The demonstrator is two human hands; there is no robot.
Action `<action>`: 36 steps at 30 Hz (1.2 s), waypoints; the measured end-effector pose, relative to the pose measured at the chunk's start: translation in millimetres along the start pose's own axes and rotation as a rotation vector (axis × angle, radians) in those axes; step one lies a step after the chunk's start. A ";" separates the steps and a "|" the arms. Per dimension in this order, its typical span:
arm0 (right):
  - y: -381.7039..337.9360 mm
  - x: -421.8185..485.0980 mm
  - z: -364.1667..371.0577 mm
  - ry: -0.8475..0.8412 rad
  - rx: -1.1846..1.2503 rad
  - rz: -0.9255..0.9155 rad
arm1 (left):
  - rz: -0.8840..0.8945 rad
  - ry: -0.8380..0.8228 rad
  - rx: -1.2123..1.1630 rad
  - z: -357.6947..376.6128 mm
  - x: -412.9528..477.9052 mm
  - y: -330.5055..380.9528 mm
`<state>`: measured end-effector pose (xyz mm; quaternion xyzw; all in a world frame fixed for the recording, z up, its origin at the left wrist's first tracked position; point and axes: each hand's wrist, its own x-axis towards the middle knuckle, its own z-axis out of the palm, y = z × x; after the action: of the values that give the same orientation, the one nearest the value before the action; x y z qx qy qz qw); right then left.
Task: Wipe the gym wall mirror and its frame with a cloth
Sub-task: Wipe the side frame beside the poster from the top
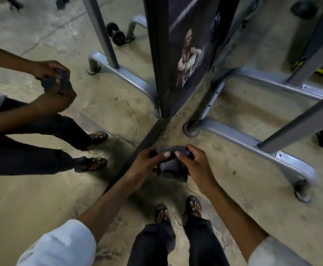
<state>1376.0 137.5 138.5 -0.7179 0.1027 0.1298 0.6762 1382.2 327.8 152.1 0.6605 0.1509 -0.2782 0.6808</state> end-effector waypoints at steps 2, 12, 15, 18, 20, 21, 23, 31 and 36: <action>-28.4 -14.3 -0.3 0.062 0.185 0.059 | 0.057 -0.026 -0.020 0.3 -19.7 16.7; -178.0 -9.0 -31.9 -0.184 0.298 0.034 | 0.408 0.148 0.209 22.4 -66.1 164.8; -250.3 17.1 -48.6 -0.265 0.227 -0.117 | 0.572 0.242 0.322 30.3 -71.8 233.1; -324.0 41.1 -65.1 -0.400 0.150 -0.267 | 0.741 0.350 0.385 39.0 -73.6 304.9; -372.5 58.5 -76.7 -0.378 0.074 -0.352 | 0.876 0.457 0.437 46.3 -72.0 350.0; -397.3 67.4 -82.7 -0.361 0.046 -0.390 | 0.933 0.538 0.489 50.5 -71.3 372.5; -448.8 81.2 -92.0 -0.373 0.018 -0.479 | 1.030 0.682 0.623 59.5 -75.9 416.2; -626.3 91.4 -105.9 -0.463 -0.008 -0.851 | 1.232 1.166 1.272 71.2 -153.8 570.8; -718.1 97.6 -97.4 -0.444 -0.067 -1.045 | 1.129 1.359 1.674 62.3 -212.1 653.4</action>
<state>1704.8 89.4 789.8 -0.6498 -0.4150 -0.0710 0.6328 1580.3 286.7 811.6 0.8795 -0.0581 0.4486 -0.1482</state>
